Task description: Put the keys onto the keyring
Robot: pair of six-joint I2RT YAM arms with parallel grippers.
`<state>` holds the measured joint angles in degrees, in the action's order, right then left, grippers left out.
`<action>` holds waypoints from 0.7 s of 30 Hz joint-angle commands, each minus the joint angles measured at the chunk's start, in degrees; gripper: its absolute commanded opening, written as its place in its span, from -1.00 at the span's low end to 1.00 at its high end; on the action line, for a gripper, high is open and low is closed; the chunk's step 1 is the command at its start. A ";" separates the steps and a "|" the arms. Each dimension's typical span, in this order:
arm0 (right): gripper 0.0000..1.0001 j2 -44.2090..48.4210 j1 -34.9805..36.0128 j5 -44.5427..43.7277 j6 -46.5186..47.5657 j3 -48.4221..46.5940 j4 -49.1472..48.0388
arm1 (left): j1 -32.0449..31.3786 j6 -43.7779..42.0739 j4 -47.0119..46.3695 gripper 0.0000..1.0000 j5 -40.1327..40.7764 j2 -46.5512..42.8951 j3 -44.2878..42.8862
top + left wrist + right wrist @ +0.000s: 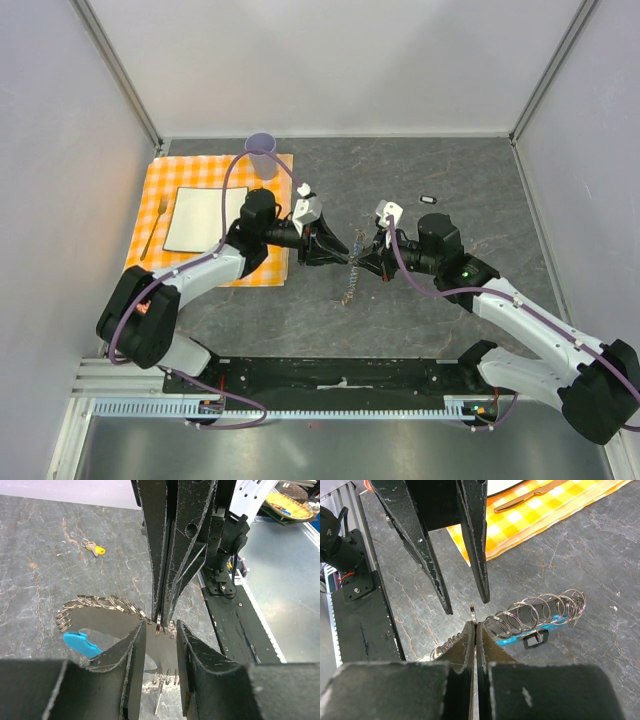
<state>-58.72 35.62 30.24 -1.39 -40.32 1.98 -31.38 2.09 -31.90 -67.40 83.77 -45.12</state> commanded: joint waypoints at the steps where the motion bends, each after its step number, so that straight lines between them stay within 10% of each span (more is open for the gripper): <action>1: -1.00 0.45 -0.11 2.02 0.86 -3.01 -3.12 | -0.88 -2.00 3.59 -0.27 -2.48 1.13 -3.39; 21: -1.00 0.45 0.07 1.93 0.42 -2.31 -3.65 | -2.02 -8.59 12.56 -0.96 -1.60 0.79 -5.24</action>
<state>-58.96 35.57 31.20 -1.23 -40.32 2.28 -32.99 -2.74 -22.22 -68.23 85.60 -48.73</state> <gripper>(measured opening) 0.010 0.030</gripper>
